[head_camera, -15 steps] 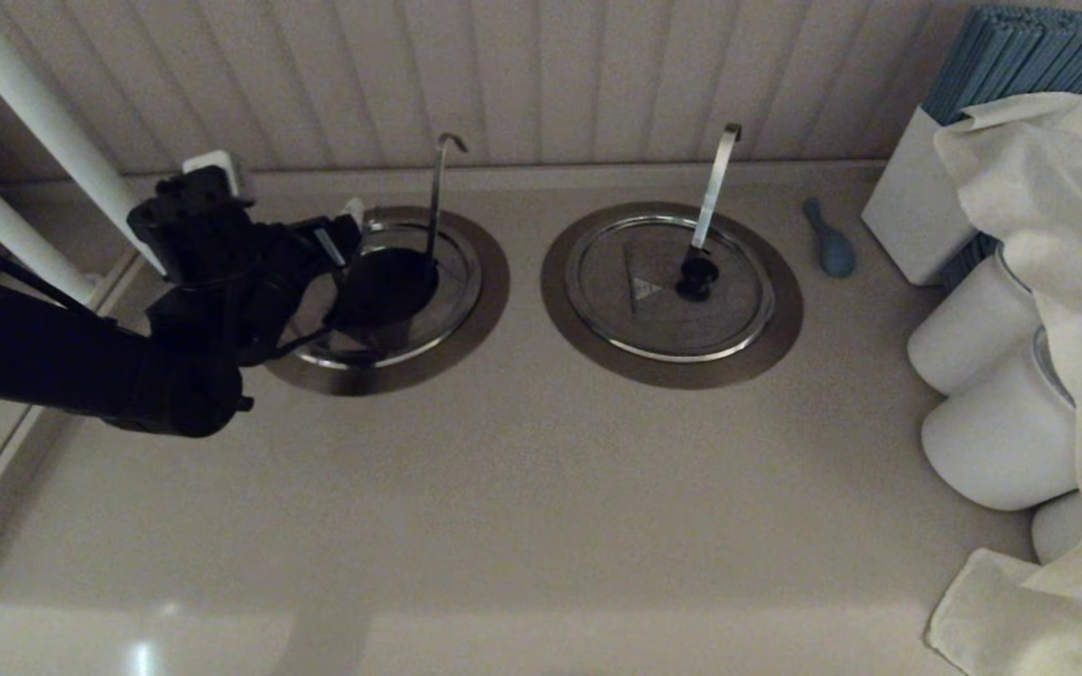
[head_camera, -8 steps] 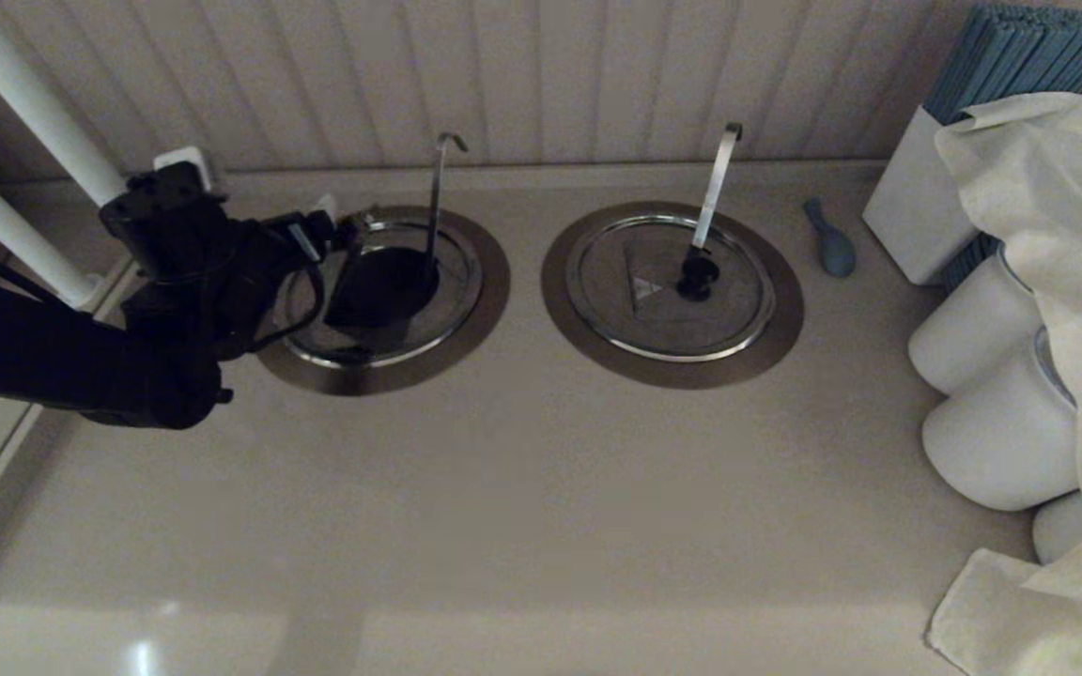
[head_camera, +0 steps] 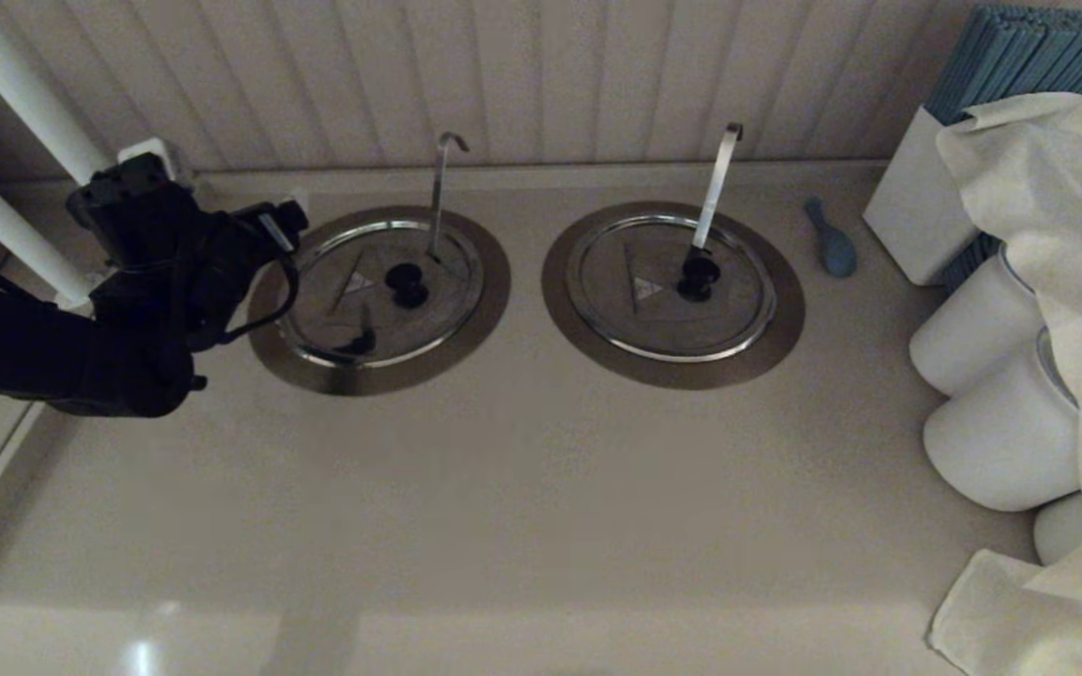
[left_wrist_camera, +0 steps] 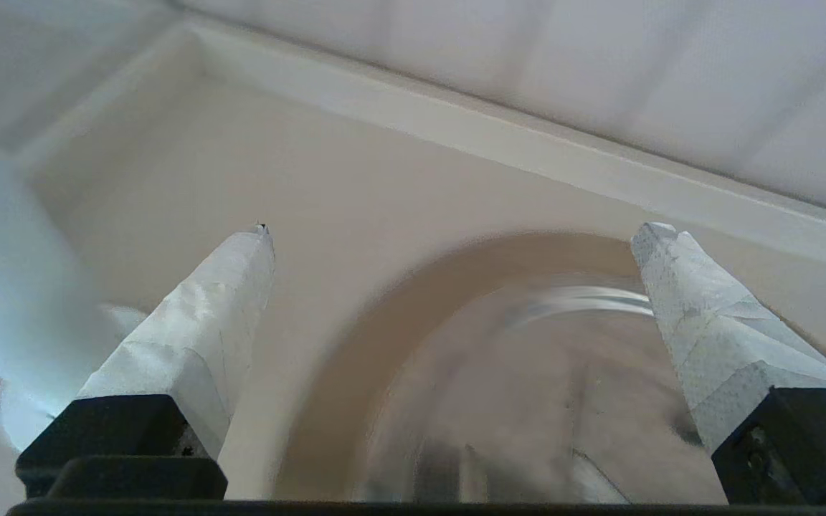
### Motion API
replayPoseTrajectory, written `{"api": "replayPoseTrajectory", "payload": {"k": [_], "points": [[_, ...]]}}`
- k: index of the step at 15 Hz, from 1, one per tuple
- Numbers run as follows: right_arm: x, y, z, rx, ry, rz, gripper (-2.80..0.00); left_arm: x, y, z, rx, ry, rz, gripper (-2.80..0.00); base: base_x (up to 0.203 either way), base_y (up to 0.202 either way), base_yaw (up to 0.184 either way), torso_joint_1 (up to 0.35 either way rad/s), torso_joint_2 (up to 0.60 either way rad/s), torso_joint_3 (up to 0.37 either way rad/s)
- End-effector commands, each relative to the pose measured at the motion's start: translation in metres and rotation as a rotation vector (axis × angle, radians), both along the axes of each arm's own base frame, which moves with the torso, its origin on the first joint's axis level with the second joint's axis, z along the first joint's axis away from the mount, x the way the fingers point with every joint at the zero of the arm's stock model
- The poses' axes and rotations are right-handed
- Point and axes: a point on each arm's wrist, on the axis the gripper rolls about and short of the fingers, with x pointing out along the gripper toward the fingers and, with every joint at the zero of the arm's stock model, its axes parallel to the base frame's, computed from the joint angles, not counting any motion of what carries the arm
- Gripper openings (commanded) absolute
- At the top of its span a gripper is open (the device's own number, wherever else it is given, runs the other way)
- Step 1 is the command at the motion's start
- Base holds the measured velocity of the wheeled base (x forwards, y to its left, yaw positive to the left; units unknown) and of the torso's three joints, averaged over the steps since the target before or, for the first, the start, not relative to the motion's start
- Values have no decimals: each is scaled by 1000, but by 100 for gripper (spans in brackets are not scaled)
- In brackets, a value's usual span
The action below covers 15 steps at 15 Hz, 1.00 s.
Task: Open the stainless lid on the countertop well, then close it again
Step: Open the lid
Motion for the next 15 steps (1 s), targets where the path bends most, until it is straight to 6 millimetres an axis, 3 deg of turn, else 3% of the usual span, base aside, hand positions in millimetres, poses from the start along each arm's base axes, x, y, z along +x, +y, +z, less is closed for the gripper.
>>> {"api": "replayPoseTrajectory", "payload": {"k": [1,5,9,13,15], "points": [[0,0,0,0,1,0,-280,-4,-8,0,-2,1,-40,0,0,0,0,0,0,0],[0,0,0,0,-1,-1,-280,-11,-47,-20,23,77,-198,0,0,0,0,0,0,0],[0,0,0,0,1,1,-280,-16,-72,-31,34,120,-273,0,0,0,0,0,0,0],[0,0,0,0,0,1,-280,-19,-80,-35,38,132,-292,0,0,0,0,0,0,0],[0,0,0,0,1,1,-280,-17,-85,-47,54,162,-298,0,0,0,0,0,0,0]]}}
